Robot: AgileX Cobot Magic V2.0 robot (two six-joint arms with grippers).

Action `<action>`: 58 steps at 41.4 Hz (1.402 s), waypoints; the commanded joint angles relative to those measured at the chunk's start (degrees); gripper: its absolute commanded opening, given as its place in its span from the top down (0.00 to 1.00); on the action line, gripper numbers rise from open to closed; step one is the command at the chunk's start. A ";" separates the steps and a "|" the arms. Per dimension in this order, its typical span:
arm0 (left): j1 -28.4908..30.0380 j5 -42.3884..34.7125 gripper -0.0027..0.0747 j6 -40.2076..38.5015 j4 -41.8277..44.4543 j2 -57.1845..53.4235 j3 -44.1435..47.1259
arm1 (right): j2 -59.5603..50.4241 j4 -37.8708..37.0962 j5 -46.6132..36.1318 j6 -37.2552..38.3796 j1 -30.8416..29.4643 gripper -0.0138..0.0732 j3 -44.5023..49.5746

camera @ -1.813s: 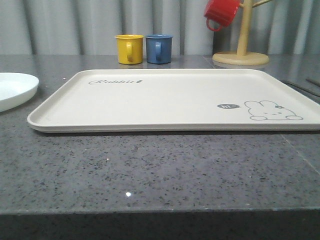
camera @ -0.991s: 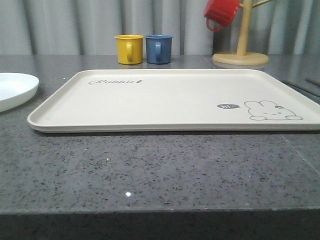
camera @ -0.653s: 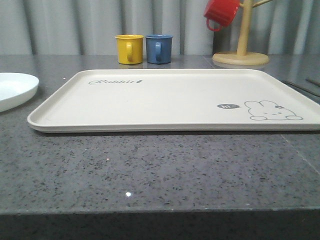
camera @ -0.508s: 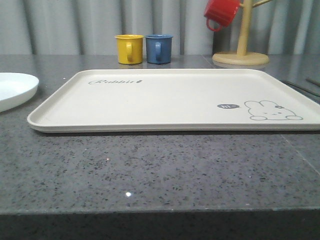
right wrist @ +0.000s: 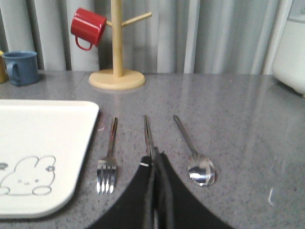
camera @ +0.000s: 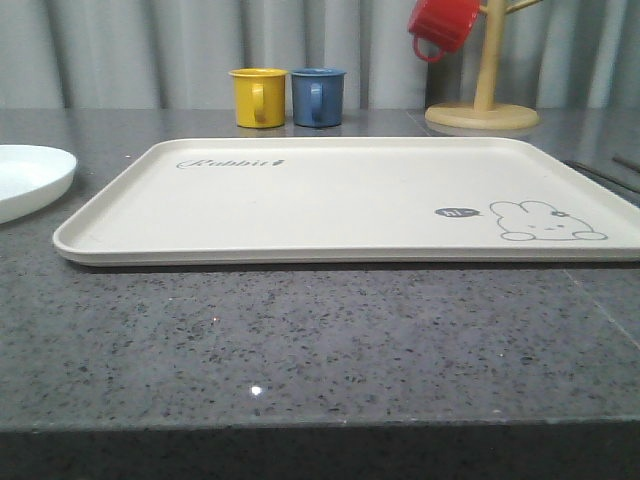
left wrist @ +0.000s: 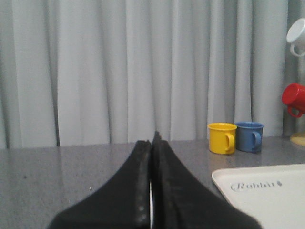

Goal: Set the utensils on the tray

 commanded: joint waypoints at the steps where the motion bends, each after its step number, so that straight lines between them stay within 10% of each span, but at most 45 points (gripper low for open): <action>1: 0.12 -0.41 0.99 -0.45 3.34 2.11 -6.70 | 0.55 -0.34 -0.51 -0.64 -0.35 0.97 -7.06; 28: 0.12 11.04 0.95 -0.45 4.25 24.21 -22.08 | 22.69 0.00 5.92 -0.64 -0.35 0.95 -24.45; 40: 0.12 11.04 0.23 -0.45 4.25 24.21 -22.08 | 22.69 0.00 5.95 -0.64 -0.35 0.31 -24.45; 45: 0.12 11.04 0.19 -0.45 4.25 24.21 -22.08 | 22.69 0.00 6.02 -0.64 -0.35 0.15 -24.45; 58: 0.12 11.03 0.19 -0.45 4.15 24.73 -22.08 | 22.69 0.00 6.16 -0.64 -0.35 0.15 -24.32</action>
